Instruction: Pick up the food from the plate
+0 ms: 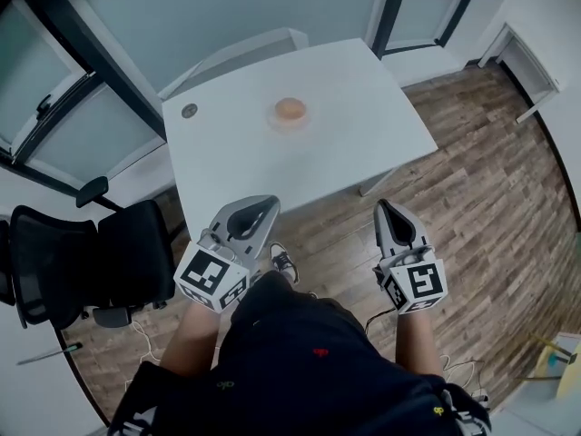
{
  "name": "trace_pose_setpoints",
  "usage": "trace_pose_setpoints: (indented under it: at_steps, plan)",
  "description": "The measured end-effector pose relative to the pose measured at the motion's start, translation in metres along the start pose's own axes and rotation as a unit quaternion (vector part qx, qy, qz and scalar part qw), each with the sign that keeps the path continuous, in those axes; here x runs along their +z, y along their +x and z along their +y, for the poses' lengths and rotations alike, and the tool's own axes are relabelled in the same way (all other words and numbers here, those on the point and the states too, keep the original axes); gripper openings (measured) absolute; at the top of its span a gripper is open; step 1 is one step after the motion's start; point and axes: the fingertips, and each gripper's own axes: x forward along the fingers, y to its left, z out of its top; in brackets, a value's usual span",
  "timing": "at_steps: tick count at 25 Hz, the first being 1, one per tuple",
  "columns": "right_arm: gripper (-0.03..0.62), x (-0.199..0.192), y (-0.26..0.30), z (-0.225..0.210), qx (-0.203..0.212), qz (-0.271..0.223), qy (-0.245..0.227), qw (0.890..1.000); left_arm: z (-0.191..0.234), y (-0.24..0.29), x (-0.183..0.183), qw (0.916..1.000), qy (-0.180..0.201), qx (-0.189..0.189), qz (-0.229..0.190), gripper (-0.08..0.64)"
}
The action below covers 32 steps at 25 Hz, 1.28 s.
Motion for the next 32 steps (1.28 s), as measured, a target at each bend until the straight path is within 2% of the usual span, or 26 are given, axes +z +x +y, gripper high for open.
trace_pose_setpoints:
  at_steps: [7, 13, 17, 22, 26, 28, 32]
  plan:
    - [0.025, 0.017, 0.090, -0.027, -0.007, 0.003, 0.001, 1.000, 0.080, 0.038, 0.009, 0.9999, -0.013, 0.009, 0.003, 0.023]
    - [0.026, 0.024, 0.180, -0.018, 0.009, 0.022, -0.010, 1.000, 0.163, 0.046, 0.003, 0.9991, -0.030, 0.029, 0.011, 0.023]
    - [0.026, 0.016, 0.224, -0.015, 0.026, 0.042, -0.021, 0.999, 0.196, 0.054, -0.006, 0.9984, -0.036, 0.040, 0.019, 0.023]
    - [0.028, 0.004, 0.274, -0.011, 0.063, 0.077, -0.033, 0.994, 0.230, 0.058, -0.013, 0.9961, -0.049, 0.069, 0.026, 0.023]
    - [0.030, -0.007, 0.320, -0.018, 0.099, 0.096, -0.046, 0.989, 0.253, 0.063, -0.019, 0.9910, -0.064, 0.112, 0.034, 0.023]
    - [0.062, -0.017, 0.341, -0.020, 0.131, 0.111, -0.044, 0.984, 0.259, 0.066, -0.023, 0.9865, -0.075, 0.140, 0.041, 0.023]
    - [0.164, -0.046, 0.383, -0.019, 0.190, 0.151, -0.057, 0.968, 0.271, 0.082, -0.029, 0.9788, -0.098, 0.173, 0.048, 0.023]
